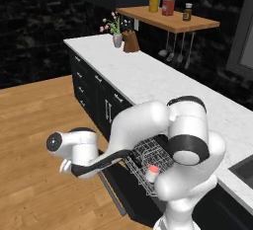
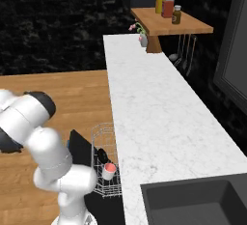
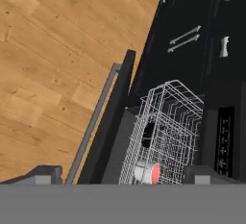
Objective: Pick up the cup and bowl from the counter, place them in the dishwasher, and close the dishwasher door.
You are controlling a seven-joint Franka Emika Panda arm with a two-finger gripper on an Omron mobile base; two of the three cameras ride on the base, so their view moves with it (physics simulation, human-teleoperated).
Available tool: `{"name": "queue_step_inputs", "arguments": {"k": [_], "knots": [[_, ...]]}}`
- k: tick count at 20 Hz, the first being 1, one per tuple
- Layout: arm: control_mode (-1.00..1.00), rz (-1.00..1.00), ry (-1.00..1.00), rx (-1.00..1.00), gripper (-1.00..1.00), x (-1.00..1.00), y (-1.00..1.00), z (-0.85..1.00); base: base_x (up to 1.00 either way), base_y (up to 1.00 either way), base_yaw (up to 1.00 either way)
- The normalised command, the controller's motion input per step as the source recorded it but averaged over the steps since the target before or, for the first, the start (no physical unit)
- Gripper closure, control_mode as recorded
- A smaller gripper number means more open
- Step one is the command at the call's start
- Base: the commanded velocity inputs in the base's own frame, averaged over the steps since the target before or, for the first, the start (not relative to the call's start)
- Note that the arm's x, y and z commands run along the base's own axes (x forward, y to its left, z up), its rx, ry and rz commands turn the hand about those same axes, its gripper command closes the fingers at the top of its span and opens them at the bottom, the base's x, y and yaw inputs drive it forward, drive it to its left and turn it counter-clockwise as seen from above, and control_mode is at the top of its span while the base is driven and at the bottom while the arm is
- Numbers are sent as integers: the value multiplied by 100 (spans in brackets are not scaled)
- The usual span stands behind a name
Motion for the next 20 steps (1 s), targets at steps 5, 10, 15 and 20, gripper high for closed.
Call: {"name": "queue_step_inputs", "arguments": {"k": [5,10,15,20], "knots": [[-100,0,0,-52,-100,0,93,-76,0,0,0],[-100,0,-5,-46,-100,0,61,-100,0,0,0],[-100,-1,-11,-41,-100,0,64,-99,0,0,0],[-100,-9,-6,-36,-100,22,40,-84,0,0,0]]}}
